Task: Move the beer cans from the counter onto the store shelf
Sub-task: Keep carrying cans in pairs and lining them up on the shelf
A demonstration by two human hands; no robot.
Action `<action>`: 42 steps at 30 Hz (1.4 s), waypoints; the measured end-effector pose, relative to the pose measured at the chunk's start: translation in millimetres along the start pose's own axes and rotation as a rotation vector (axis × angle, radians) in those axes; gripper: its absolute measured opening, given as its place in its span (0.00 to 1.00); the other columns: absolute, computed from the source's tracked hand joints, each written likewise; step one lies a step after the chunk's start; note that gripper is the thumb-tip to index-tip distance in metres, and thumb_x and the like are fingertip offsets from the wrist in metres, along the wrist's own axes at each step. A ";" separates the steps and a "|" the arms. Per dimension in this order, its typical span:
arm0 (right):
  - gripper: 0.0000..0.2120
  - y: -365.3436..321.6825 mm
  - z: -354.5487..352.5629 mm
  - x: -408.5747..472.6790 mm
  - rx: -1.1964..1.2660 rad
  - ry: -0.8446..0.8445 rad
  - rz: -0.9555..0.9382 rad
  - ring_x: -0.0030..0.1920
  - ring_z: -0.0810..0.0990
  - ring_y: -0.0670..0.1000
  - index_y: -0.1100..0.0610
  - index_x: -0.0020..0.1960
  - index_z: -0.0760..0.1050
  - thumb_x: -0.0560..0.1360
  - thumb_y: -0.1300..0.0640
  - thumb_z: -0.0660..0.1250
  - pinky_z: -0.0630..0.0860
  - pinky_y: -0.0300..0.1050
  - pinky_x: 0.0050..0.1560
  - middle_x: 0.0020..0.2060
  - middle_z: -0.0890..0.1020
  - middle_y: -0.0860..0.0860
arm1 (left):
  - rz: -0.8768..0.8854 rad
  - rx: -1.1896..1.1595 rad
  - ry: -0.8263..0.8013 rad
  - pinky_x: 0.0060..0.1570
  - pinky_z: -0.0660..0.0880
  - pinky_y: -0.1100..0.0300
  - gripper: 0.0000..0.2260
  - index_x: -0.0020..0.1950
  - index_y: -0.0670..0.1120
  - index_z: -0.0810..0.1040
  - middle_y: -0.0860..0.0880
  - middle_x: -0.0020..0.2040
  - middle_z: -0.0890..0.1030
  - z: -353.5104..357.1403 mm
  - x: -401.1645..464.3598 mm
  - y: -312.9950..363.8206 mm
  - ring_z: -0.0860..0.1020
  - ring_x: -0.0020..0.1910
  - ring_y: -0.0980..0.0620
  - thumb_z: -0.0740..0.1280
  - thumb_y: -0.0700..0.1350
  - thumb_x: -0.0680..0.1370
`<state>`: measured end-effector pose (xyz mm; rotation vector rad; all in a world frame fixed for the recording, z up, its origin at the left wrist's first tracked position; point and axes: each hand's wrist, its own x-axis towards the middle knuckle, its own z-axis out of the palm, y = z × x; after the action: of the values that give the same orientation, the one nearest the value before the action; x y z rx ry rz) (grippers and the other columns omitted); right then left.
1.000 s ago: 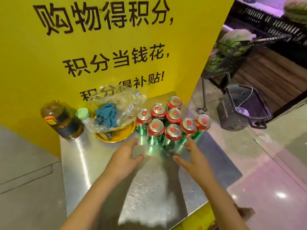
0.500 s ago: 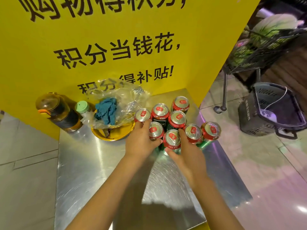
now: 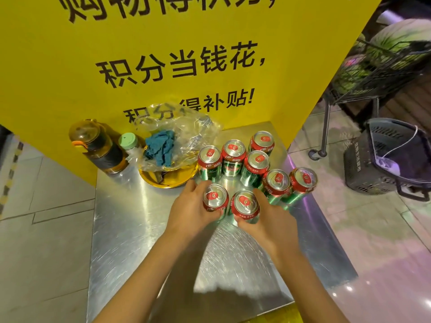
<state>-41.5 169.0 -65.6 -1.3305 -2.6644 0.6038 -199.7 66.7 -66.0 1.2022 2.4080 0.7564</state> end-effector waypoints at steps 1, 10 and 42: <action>0.28 -0.1 1.1 -3.4 -0.012 -0.001 -0.017 0.43 0.82 0.53 0.44 0.65 0.62 0.69 0.35 0.64 0.75 0.44 0.39 0.42 0.82 0.46 | -0.005 -0.022 -0.011 0.46 0.72 0.61 0.29 0.63 0.52 0.72 0.51 0.52 0.72 -1.1 -5.7 -3.7 0.76 0.50 0.50 0.76 0.52 0.64; 0.39 3.4 23.6 -5.4 0.569 -0.119 0.098 0.57 0.77 0.45 0.45 0.67 0.64 0.61 0.45 0.78 0.75 0.50 0.57 0.57 0.78 0.41 | -0.097 -0.435 -0.125 0.50 0.62 0.83 0.38 0.69 0.50 0.65 0.55 0.60 0.70 11.1 -16.0 -16.5 0.71 0.57 0.61 0.80 0.45 0.63; 0.36 -359.9 118.3 -279.3 1.072 -0.697 -0.295 0.50 0.81 0.45 0.47 0.55 0.76 0.47 0.47 0.78 0.76 0.41 0.50 0.48 0.84 0.46 | -0.664 -1.033 0.783 0.46 0.75 0.60 0.31 0.54 0.57 0.74 0.51 0.53 0.80 -233.8 -495.3 -253.3 0.78 0.53 0.53 0.80 0.54 0.54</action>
<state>-169.9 -280.3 -9.4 -0.4288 -2.1069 2.2845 -191.4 -532.9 2.1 -0.3468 2.0552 2.0593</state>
